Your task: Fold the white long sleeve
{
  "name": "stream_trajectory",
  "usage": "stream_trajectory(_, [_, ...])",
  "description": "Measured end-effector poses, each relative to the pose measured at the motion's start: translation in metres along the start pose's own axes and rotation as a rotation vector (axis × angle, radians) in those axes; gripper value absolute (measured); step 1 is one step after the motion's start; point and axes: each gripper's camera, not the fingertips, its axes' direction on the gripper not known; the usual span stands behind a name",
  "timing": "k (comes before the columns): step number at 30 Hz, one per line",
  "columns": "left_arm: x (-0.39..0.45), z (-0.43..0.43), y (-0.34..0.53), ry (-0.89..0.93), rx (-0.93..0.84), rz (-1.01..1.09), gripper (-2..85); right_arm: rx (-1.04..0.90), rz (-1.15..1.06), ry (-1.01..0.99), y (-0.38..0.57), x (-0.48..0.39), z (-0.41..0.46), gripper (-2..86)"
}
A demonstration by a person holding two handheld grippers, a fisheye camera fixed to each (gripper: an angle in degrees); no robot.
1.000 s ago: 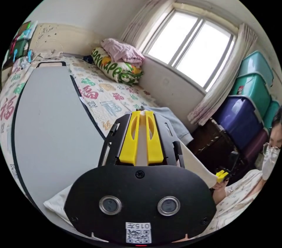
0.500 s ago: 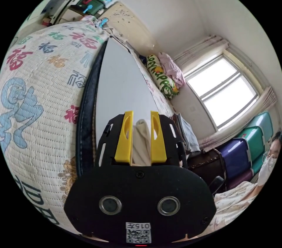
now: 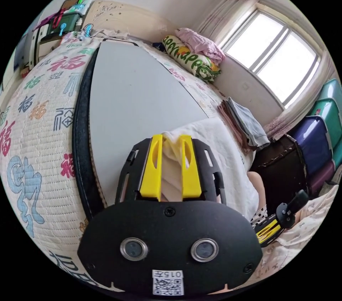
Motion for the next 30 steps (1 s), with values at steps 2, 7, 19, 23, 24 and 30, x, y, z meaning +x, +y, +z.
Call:
stream_trajectory(2, [0.024,-0.018,0.008,-0.006,0.048,0.016,5.4,-0.013,0.023,-0.009,0.000,0.004,0.013,0.2])
stream_trajectory(7, [0.094,-0.074,0.021,-0.063,0.156,0.137,2.9,-0.008,-0.055,0.014,-0.002,-0.011,0.024,0.2])
stream_trajectory(19, [0.145,-0.070,0.051,-0.327,-0.032,0.001,1.1,-0.091,-0.149,0.129,-0.017,-0.044,0.128,0.2])
stream_trajectory(23, [0.186,-0.063,0.055,-0.392,-0.064,0.063,1.0,-0.108,-0.171,0.169,-0.024,-0.051,0.152,0.3])
stream_trajectory(24, [0.193,-0.062,0.055,-0.409,-0.069,0.080,1.0,-0.108,-0.169,0.163,-0.025,-0.051,0.153,0.3])
stream_trajectory(30, [0.242,-0.056,0.061,-0.461,-0.095,0.118,0.9,-0.105,-0.116,0.092,-0.038,-0.045,0.158,0.7])
